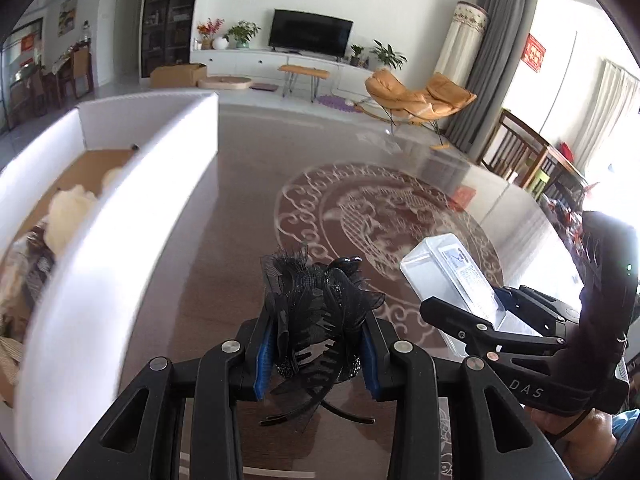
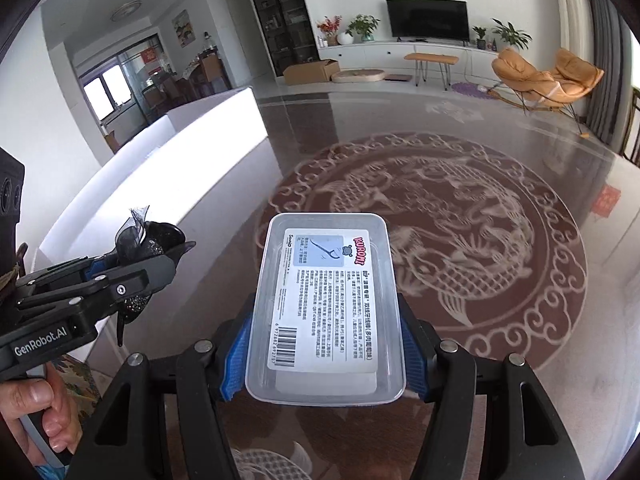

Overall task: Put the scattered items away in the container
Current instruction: 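Lower accessory and box into the container and open both tools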

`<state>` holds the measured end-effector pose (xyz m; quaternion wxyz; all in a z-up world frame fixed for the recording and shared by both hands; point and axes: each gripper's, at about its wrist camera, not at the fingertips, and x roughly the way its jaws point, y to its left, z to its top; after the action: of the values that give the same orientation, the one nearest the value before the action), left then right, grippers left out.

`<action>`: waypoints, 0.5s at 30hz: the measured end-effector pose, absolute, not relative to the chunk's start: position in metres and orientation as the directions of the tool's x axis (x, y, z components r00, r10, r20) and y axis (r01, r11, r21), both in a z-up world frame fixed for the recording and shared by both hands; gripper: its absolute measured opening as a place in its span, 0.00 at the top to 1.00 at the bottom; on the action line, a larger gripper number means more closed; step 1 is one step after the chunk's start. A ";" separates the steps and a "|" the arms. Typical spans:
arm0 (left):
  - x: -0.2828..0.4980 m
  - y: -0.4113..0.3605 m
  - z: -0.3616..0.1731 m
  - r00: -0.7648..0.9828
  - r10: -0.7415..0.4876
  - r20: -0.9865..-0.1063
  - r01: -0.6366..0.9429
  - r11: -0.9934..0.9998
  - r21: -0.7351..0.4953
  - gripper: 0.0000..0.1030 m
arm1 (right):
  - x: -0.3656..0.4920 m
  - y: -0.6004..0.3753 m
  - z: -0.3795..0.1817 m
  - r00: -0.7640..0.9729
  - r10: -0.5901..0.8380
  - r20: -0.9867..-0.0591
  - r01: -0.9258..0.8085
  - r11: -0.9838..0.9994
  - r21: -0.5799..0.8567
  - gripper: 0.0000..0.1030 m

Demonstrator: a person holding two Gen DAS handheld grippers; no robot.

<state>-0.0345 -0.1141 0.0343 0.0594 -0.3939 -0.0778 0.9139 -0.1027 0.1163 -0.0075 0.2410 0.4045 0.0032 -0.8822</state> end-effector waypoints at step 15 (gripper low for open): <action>-0.031 -0.358 0.081 -0.674 -0.170 -0.719 0.356 -0.927 -0.115 0.66 | -0.149 -0.142 0.091 -0.385 -0.672 -0.632 0.766 -0.615 0.187 0.39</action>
<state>-0.0311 -0.3577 0.0810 -0.1449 -0.3768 -0.1237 0.9065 -0.1492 -0.1424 0.0906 0.4337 0.3456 0.0682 -0.8294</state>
